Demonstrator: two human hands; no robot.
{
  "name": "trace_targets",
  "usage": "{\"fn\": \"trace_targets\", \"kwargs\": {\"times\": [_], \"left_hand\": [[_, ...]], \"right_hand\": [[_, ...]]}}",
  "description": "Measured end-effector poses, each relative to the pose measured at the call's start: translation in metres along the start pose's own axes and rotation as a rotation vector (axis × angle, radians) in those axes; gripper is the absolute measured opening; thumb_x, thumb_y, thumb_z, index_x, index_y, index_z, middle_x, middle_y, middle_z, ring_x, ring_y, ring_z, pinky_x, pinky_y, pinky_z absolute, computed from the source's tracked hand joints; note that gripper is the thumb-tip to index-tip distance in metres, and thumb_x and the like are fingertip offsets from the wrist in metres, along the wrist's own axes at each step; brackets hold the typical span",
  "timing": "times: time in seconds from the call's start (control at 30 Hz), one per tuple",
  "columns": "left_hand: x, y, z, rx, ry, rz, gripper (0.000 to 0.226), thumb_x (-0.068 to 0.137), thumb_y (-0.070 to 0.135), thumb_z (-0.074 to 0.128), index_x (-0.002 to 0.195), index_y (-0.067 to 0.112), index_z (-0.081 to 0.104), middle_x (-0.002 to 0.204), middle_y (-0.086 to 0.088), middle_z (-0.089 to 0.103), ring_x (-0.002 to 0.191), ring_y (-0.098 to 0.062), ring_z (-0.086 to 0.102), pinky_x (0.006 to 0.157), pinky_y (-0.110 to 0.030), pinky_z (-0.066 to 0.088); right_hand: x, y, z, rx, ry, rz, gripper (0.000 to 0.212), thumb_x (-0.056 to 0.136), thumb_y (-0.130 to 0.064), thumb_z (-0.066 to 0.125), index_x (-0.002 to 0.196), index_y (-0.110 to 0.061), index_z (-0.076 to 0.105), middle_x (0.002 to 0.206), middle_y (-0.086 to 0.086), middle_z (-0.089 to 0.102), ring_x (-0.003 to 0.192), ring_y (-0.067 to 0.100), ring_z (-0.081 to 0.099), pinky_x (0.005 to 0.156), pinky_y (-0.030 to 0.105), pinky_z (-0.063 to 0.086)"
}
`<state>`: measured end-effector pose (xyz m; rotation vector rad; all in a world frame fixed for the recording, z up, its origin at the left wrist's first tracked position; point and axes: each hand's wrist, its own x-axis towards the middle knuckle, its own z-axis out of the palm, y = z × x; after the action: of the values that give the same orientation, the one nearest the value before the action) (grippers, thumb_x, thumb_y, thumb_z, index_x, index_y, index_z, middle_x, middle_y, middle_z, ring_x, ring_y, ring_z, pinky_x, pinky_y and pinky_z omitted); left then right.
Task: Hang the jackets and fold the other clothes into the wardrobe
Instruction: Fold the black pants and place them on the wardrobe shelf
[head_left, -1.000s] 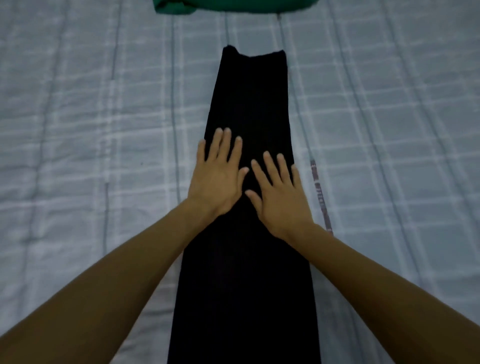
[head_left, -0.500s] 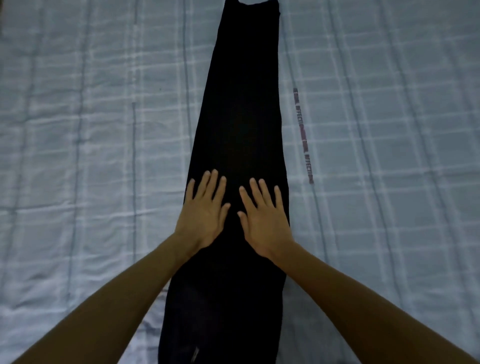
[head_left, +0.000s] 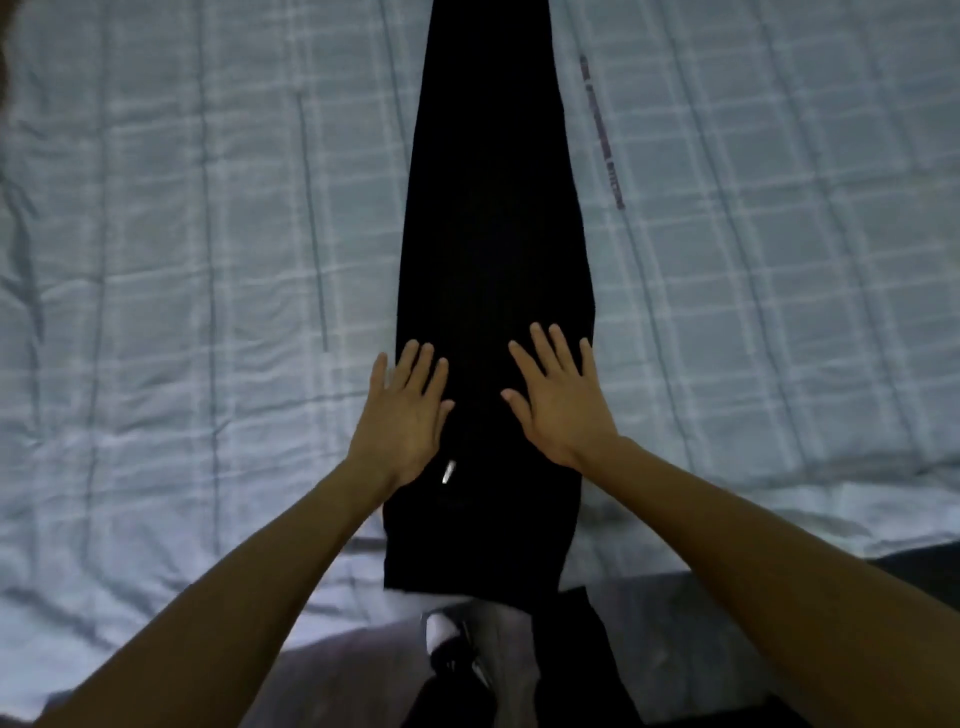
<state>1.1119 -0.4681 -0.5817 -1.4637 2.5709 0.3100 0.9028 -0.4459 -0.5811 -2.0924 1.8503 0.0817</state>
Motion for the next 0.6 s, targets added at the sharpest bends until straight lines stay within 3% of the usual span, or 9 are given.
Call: {"fn": "trace_targets", "kwargs": {"times": [0.13, 0.27, 0.33, 0.4, 0.5, 0.6], "left_hand": [[-0.086, 0.012, 0.011, -0.103, 0.002, 0.222, 0.066, 0.095, 0.055, 0.027, 0.144, 0.012, 0.035, 0.149, -0.018, 0.033, 0.140, -0.031, 0.027, 0.114, -0.048, 0.017], [-0.136, 0.011, 0.029, -0.104, -0.086, 0.309, 0.095, 0.079, 0.077, 0.039, 0.150, 0.016, 0.020, 0.155, -0.021, 0.015, 0.144, -0.033, 0.012, 0.114, -0.052, 0.013], [-0.143, 0.012, 0.034, -0.090, -0.102, 0.306, 0.099, 0.076, 0.070, 0.051, 0.151, 0.016, 0.015, 0.155, -0.022, 0.008, 0.144, -0.035, 0.007, 0.114, -0.052, 0.012], [-0.144, 0.017, 0.036, -0.108, -0.094, 0.262, 0.101, 0.073, 0.056, 0.068, 0.151, 0.017, 0.017, 0.155, -0.023, 0.011, 0.143, -0.037, 0.011, 0.114, -0.049, 0.015], [-0.140, 0.024, 0.037, -0.094, -0.086, 0.209, 0.096, 0.070, 0.043, 0.078, 0.147, 0.016, 0.027, 0.149, -0.026, 0.028, 0.136, -0.041, 0.031, 0.109, -0.047, 0.027], [-0.134, 0.022, 0.032, -0.039, -0.052, 0.223, 0.081, 0.064, 0.020, 0.083, 0.136, 0.011, 0.048, 0.133, -0.029, 0.049, 0.113, -0.044, 0.055, 0.092, -0.047, 0.047]], "right_hand": [[-0.074, -0.054, 0.007, 0.176, 0.067, -0.068, 0.063, 0.095, -0.050, 0.028, 0.144, -0.011, 0.035, 0.150, 0.015, 0.034, 0.141, 0.031, 0.026, 0.116, 0.047, 0.016], [-0.138, -0.087, 0.031, 0.099, 0.023, -0.141, 0.079, 0.087, -0.062, 0.043, 0.145, -0.009, 0.034, 0.149, 0.016, 0.035, 0.142, 0.030, 0.024, 0.115, 0.051, 0.015], [-0.160, -0.095, 0.047, -0.035, -0.024, -0.151, 0.090, 0.079, -0.063, 0.057, 0.147, -0.010, 0.029, 0.150, 0.018, 0.032, 0.143, 0.033, 0.019, 0.114, 0.055, 0.012], [-0.167, -0.099, 0.057, -0.155, -0.030, -0.100, 0.097, 0.070, -0.051, 0.072, 0.146, -0.012, 0.025, 0.150, 0.020, 0.031, 0.142, 0.035, 0.016, 0.112, 0.057, 0.011], [-0.157, -0.100, 0.056, -0.209, 0.019, 0.004, 0.099, 0.064, -0.043, 0.079, 0.145, -0.014, 0.031, 0.149, 0.020, 0.033, 0.141, 0.037, 0.020, 0.112, 0.057, 0.013], [-0.151, -0.098, 0.052, -0.231, 0.008, 0.008, 0.096, 0.056, -0.036, 0.084, 0.140, -0.013, 0.043, 0.144, 0.021, 0.040, 0.136, 0.040, 0.031, 0.110, 0.059, 0.024]]}}
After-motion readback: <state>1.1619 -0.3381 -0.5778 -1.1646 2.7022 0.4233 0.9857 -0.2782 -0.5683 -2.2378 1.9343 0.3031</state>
